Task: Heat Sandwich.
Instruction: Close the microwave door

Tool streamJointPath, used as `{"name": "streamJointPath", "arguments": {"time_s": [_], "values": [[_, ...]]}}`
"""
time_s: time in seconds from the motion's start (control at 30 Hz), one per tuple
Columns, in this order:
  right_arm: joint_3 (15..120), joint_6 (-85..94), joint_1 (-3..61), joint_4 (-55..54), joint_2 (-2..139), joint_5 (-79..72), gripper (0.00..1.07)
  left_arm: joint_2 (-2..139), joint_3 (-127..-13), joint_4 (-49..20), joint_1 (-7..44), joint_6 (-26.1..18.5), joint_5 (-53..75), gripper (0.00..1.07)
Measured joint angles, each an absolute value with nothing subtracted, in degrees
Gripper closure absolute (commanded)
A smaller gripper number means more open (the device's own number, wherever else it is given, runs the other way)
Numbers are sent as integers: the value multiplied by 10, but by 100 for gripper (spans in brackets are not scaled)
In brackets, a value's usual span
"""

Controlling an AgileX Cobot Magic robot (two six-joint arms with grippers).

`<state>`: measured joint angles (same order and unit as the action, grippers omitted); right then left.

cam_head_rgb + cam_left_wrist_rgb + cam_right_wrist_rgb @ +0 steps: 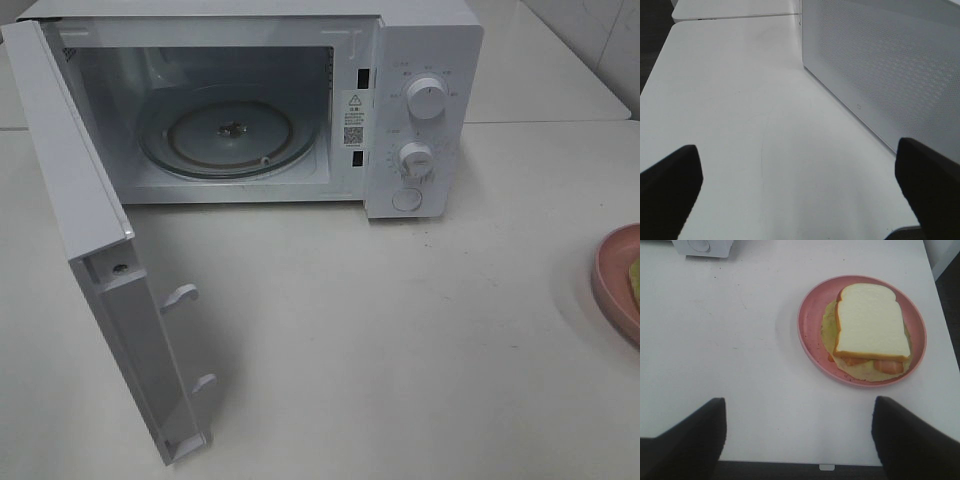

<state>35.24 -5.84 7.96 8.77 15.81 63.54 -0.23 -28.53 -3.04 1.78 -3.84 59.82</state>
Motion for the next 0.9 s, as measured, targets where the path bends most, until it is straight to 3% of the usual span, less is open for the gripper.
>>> {"name": "streamJointPath", "arguments": {"time_s": [0.37,0.9], "values": [[295,-53,70,74,25,612,31,-2,-285,-30,18,-38,598,5],[289,-50,70,73,-2,600,31,-2,-285,-30,18,-38,598,5]]}}
